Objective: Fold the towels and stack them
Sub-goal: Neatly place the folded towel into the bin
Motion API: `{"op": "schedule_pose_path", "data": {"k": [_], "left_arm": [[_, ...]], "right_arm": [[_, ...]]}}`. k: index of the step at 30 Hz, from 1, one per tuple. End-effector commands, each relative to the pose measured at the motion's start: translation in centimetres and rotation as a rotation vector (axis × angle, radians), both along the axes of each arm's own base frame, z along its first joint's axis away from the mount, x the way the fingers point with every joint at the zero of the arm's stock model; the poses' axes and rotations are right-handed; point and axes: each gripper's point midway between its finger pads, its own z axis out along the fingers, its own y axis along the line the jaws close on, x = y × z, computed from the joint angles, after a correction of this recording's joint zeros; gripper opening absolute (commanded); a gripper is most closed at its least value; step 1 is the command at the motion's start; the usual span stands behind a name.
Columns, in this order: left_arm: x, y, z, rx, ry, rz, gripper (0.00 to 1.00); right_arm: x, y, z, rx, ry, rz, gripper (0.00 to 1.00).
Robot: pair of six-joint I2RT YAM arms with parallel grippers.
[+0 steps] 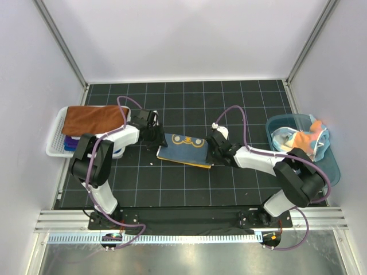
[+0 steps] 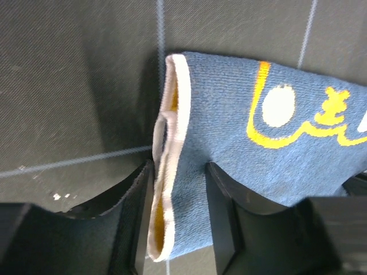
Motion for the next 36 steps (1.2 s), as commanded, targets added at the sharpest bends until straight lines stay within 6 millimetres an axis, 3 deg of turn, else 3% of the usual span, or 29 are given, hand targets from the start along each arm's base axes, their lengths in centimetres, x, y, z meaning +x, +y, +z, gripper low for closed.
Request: {"op": "schedule_pose_path", "data": {"k": [1, 8, 11, 13, 17, 23, 25, 28, 33, 36], "left_arm": [[-3.7, 0.8, -5.1, 0.088, 0.156, 0.000, 0.45], [-3.6, -0.2, -5.1, 0.100, 0.149, -0.004, 0.24], [-3.5, -0.1, -5.0, 0.117, 0.139, 0.011, 0.07], [-3.2, 0.1, -4.4, 0.134, 0.120, 0.027, 0.00], [-1.6, 2.0, -2.1, 0.239, 0.021, 0.105, 0.00], [0.5, 3.9, 2.7, 0.339, -0.113, 0.156, 0.00], [1.0, 5.5, 4.0, 0.426, -0.150, 0.176, 0.00], [1.3, 7.6, 6.4, 0.528, -0.202, 0.201, 0.00], [1.7, 9.9, 11.1, 0.632, -0.306, 0.231, 0.00], [1.8, 11.0, 12.9, 0.687, -0.339, 0.244, 0.00]], "right_arm": [[-0.6, -1.0, -0.9, -0.028, 0.024, -0.006, 0.26], [-0.7, -0.7, -0.8, -0.009, 0.024, 0.005, 0.26], [-0.7, -0.7, -0.5, -0.007, 0.019, 0.013, 0.26], [-0.6, -0.7, -0.2, -0.008, 0.013, 0.015, 0.26], [-0.3, -0.7, 1.1, -0.003, -0.007, 0.019, 0.27], [0.5, -0.7, 5.1, 0.030, -0.082, 0.021, 0.28], [0.5, -0.7, 6.3, 0.044, -0.106, 0.027, 0.29], [0.4, -0.7, 7.1, 0.056, -0.121, 0.031, 0.28], [0.7, -0.4, 8.4, 0.077, -0.148, 0.041, 0.29], [1.0, -0.2, 8.8, 0.082, -0.158, 0.046, 0.29]]}}
